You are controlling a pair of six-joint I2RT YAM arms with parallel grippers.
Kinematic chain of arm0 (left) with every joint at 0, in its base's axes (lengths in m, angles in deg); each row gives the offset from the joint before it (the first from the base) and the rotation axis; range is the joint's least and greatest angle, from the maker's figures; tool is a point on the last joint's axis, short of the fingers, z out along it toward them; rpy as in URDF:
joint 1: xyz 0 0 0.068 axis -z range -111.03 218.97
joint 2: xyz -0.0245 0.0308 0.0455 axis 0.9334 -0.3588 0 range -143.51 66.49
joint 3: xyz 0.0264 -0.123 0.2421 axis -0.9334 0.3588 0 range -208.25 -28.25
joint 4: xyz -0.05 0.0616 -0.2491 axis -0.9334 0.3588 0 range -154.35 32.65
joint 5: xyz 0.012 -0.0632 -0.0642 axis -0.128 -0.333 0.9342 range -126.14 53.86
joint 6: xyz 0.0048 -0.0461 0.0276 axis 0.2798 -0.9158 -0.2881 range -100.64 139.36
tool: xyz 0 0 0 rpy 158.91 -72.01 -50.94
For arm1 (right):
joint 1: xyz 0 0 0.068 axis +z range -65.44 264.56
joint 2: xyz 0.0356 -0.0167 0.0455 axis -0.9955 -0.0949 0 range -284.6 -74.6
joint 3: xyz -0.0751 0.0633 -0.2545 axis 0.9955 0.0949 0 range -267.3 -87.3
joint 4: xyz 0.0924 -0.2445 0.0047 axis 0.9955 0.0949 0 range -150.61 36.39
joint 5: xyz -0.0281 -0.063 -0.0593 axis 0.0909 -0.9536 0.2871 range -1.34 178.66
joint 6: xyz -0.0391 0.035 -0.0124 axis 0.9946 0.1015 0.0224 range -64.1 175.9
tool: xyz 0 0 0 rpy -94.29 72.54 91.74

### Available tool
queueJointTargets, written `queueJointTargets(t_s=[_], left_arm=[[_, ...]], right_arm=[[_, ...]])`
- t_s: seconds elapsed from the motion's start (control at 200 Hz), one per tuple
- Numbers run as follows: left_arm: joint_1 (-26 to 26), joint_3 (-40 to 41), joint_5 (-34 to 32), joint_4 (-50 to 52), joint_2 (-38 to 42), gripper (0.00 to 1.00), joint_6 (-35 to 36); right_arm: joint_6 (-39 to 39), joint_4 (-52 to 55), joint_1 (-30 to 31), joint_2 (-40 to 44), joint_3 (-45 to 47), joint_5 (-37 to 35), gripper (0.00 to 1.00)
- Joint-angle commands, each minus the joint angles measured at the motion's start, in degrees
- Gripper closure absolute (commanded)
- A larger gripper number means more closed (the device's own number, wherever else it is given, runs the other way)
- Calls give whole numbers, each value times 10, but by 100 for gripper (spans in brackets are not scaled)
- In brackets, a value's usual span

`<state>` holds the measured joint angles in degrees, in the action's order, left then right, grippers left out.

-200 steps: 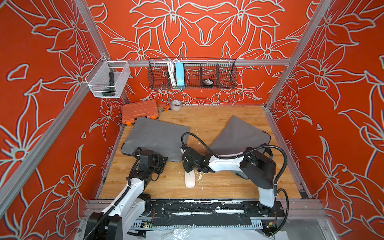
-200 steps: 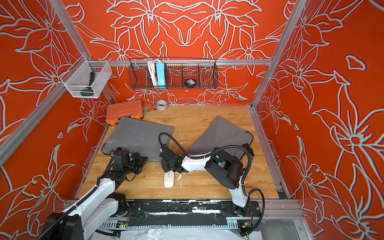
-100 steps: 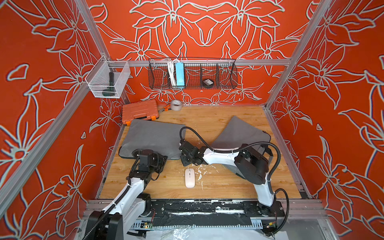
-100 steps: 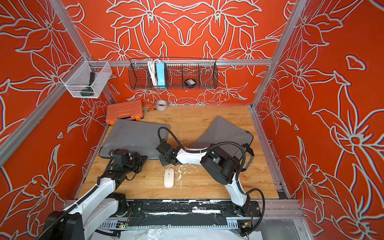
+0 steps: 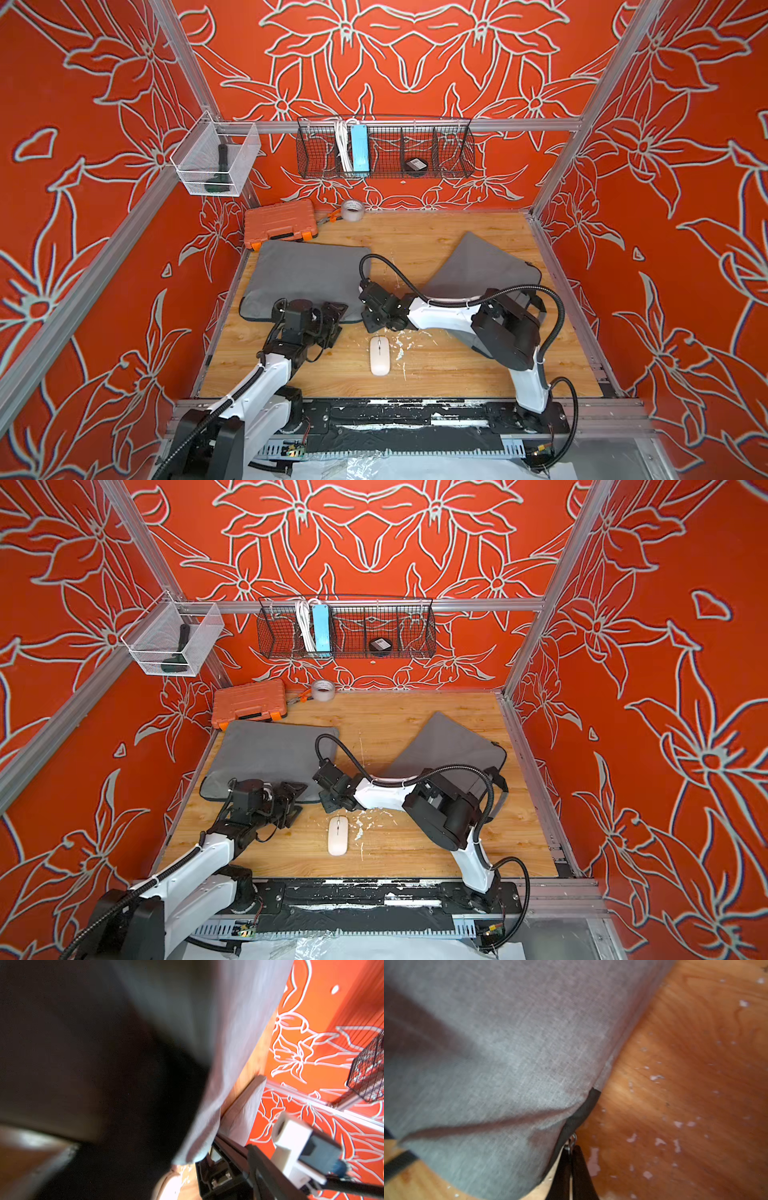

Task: Put the mouse into the laptop bag
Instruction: Zip the zipper on the zippered laptop bag.

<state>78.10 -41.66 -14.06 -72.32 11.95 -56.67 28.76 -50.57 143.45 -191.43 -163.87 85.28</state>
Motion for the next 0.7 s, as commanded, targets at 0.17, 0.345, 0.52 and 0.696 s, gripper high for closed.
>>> queueJointTargets(t_s=[0.17, 0.345, 0.52, 0.696], left_arm=[[38, 3, -37, -28, -16, 47, -20], [38, -11, -51, 0, -37, 88, -5], [38, -9, -73, 19, -26, 100, -3], [38, -9, -83, 26, 11, 100, -1]], right_arm=[[27, -41, 43, 4, -17, 8, 100], [18, -25, 41, -1, -13, -23, 100], [-8, -3, 17, -15, -15, -39, 100], [-21, 52, -26, -41, -47, -52, 100]])
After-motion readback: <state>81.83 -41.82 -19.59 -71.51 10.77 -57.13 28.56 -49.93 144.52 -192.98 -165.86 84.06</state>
